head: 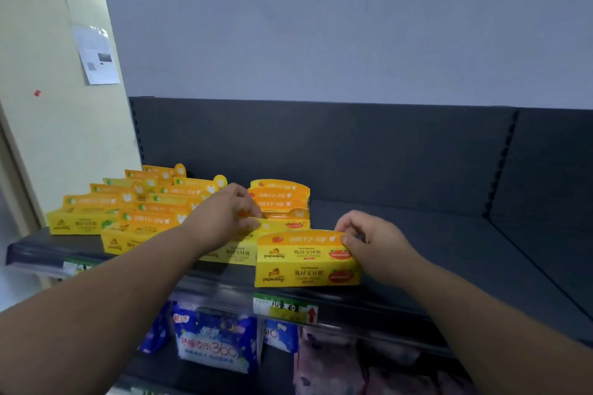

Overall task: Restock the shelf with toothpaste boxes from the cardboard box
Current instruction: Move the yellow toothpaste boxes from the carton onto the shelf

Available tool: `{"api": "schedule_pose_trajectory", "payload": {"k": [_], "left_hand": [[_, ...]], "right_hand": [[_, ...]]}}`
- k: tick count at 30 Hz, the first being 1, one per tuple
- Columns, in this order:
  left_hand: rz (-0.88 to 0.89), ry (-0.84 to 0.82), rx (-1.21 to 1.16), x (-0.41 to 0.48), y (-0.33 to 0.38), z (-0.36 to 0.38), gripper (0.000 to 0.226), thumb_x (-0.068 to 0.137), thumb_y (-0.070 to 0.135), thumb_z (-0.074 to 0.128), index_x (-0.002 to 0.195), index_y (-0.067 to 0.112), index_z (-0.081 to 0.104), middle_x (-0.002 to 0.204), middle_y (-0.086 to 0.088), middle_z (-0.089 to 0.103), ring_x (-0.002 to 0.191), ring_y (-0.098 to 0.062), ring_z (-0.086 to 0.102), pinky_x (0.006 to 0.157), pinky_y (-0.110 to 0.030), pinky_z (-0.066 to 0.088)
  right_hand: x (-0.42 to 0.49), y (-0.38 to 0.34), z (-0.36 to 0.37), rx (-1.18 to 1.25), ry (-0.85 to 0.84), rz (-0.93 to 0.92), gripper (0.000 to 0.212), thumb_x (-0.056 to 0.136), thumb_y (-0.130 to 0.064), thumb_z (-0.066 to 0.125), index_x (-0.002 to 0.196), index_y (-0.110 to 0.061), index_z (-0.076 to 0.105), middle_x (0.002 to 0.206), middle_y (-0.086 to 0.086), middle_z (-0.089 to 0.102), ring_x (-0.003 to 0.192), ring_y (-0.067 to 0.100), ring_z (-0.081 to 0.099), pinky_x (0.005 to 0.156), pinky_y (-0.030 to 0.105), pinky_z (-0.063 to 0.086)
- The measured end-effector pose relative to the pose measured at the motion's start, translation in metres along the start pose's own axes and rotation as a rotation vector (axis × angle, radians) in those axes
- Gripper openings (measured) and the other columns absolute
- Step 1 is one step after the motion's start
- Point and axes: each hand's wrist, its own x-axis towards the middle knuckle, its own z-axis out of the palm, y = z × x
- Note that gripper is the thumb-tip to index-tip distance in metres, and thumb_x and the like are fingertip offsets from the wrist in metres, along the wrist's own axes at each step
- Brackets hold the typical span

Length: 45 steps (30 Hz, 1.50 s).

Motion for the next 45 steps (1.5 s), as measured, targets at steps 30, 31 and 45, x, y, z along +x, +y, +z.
{"api": "schedule_pose_trajectory", "payload": {"k": [30,31,45], "left_hand": [[0.344,-0.200,-0.004,0.037,-0.031,-0.018,0.008,0.091,0.031,0.062,0.087,0.037,0.066,0.099,0.016,0.062,0.091,-0.010,0.061,0.083,-0.033,0.052],[0.343,-0.198,0.004,0.035,-0.030,-0.018,0.008,0.092,0.032,0.060,0.088,0.037,0.066,0.101,0.016,0.062,0.091,-0.010,0.060,0.082,-0.032,0.052],[0.480,-0.018,-0.105,-0.042,0.114,0.014,0.019,0.090,0.032,0.062,0.107,0.027,0.068,0.116,0.001,0.058,0.113,-0.016,0.054,0.096,-0.026,0.038]], "right_hand": [[-0.003,-0.071,0.080,0.082,0.250,0.165,0.015,0.079,-0.032,0.077,0.086,-0.029,0.064,0.083,-0.010,0.065,0.072,0.003,0.057,0.071,0.020,0.048],[-0.006,-0.071,0.079,0.115,0.227,0.165,0.015,0.082,-0.029,0.076,0.090,-0.030,0.063,0.087,-0.011,0.064,0.076,0.003,0.059,0.076,0.020,0.049],[-0.160,-0.033,-0.016,-0.168,0.415,0.335,0.034,0.091,-0.031,0.064,0.124,-0.023,0.059,0.126,-0.005,0.059,0.119,0.011,0.054,0.101,0.022,0.039]]}}
